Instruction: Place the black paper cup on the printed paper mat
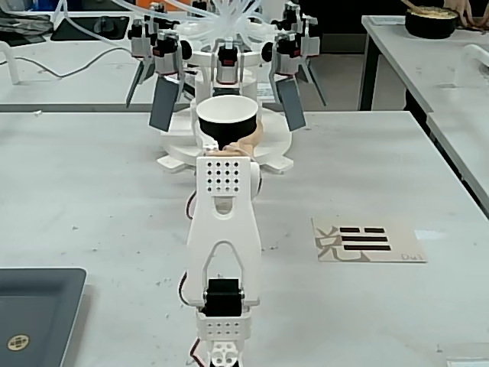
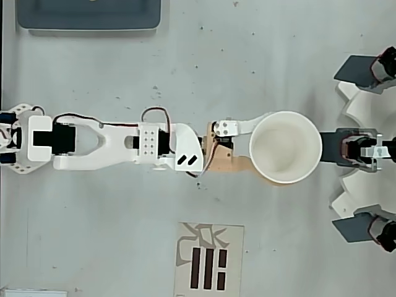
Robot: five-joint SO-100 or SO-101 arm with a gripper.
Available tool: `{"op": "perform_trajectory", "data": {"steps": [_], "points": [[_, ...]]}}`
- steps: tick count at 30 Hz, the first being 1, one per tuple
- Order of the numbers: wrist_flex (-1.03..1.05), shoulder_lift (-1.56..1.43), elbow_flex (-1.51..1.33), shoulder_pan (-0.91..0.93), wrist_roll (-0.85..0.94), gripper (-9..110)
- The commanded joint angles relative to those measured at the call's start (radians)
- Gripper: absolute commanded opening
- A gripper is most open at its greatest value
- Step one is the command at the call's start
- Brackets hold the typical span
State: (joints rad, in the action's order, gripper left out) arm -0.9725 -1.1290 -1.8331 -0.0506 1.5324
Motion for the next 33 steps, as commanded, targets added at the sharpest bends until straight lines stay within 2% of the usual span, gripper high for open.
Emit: {"op": "perform_trajectory", "data": {"steps": [1, 14, 33], "points": [[-0.213, -0.124, -0.219, 0.014, 0.089, 11], [-0.219, -0.135, -0.238, 0.014, 0.081, 11], [-0.216, -0.43, -0.588, 0.014, 0.058, 10]]}}
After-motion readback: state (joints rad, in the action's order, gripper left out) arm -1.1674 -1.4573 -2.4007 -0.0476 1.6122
